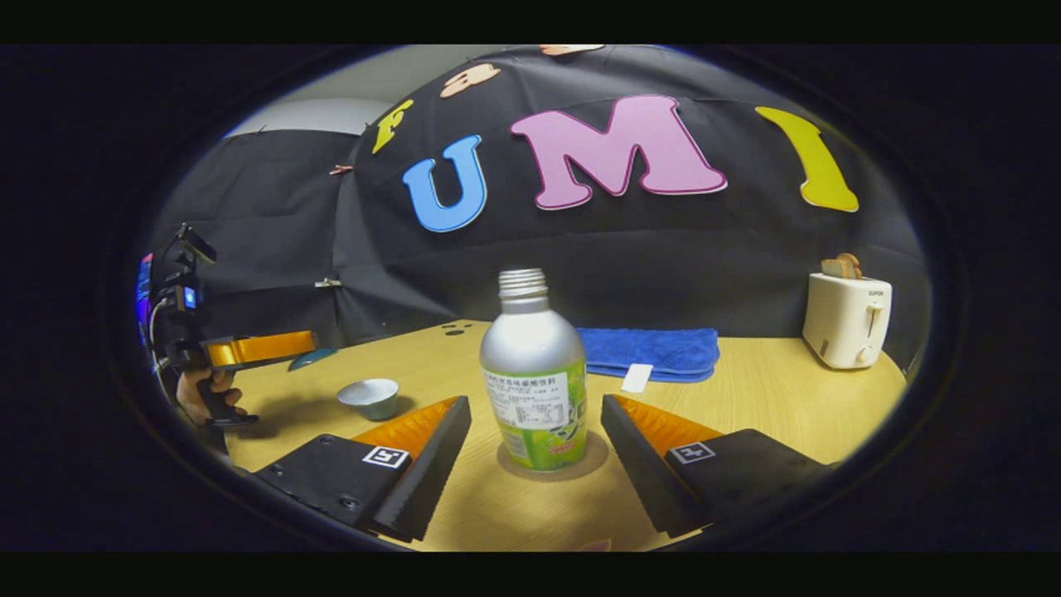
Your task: Open the teacup lid with one hand, grasp the water bottle and pour water into the teacup with the other hand; after pouring, place the water bottle on the coaster and then close the teacup lid.
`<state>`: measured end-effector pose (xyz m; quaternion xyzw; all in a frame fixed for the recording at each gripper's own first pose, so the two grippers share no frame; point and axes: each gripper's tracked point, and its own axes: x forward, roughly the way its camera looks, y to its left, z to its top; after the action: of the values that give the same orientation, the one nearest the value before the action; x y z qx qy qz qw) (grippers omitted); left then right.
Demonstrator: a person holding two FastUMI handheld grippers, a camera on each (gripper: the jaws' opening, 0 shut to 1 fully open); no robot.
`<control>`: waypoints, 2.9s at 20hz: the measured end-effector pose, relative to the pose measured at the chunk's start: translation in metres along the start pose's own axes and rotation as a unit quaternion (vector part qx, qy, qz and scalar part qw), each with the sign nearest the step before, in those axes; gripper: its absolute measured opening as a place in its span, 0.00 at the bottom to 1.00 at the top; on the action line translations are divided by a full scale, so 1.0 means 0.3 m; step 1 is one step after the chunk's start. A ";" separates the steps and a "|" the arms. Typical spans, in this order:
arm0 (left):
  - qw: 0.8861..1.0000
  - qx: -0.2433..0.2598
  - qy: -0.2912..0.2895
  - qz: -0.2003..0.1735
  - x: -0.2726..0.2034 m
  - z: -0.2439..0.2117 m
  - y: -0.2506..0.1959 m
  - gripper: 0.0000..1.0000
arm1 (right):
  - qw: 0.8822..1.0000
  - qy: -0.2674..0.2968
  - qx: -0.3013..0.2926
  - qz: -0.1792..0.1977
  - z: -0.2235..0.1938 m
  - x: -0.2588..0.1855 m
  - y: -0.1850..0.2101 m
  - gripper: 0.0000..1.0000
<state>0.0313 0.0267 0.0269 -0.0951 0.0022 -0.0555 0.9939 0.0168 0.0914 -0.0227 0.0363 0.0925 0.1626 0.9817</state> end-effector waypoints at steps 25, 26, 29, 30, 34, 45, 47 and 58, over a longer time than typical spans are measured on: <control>0.989 0.107 0.082 0.052 0.131 -0.183 0.035 0.53 | 0.999 -0.042 0.001 -0.010 0.076 -0.375 0.007 0.98; 0.990 0.108 0.077 0.056 0.120 -0.177 0.038 0.55 | 0.999 -0.047 0.001 -0.013 0.079 -0.383 0.012 0.98; 0.991 0.105 0.050 0.060 0.073 -0.148 0.022 0.79 | 0.998 -0.056 -0.008 -0.026 0.069 -0.399 0.038 0.98; 0.993 0.100 0.040 0.056 0.058 -0.143 0.007 0.81 | 0.998 -0.058 -0.015 -0.032 0.058 -0.400 0.048 0.98; 0.997 0.071 0.021 0.031 -0.007 -0.136 -0.069 0.86 | 0.996 -0.067 -0.033 -0.047 0.028 -0.381 0.085 0.98; 0.994 0.109 0.000 0.004 -0.067 -0.136 -0.160 0.89 | 0.993 -0.081 -0.035 -0.081 -0.002 -0.332 0.088 0.98; 0.994 0.109 0.000 0.004 -0.067 -0.139 -0.162 0.92 | 0.992 -0.083 -0.034 -0.093 -0.003 -0.335 0.071 0.97; 0.994 0.109 -0.001 0.004 -0.065 -0.140 -0.163 0.92 | 0.991 -0.083 -0.033 -0.098 -0.004 -0.333 0.067 0.97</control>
<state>0.0060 -0.0268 -0.0053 0.0136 -0.0043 -0.0512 0.9986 -0.0827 0.0779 -0.0047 0.0078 0.0087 0.0653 0.9978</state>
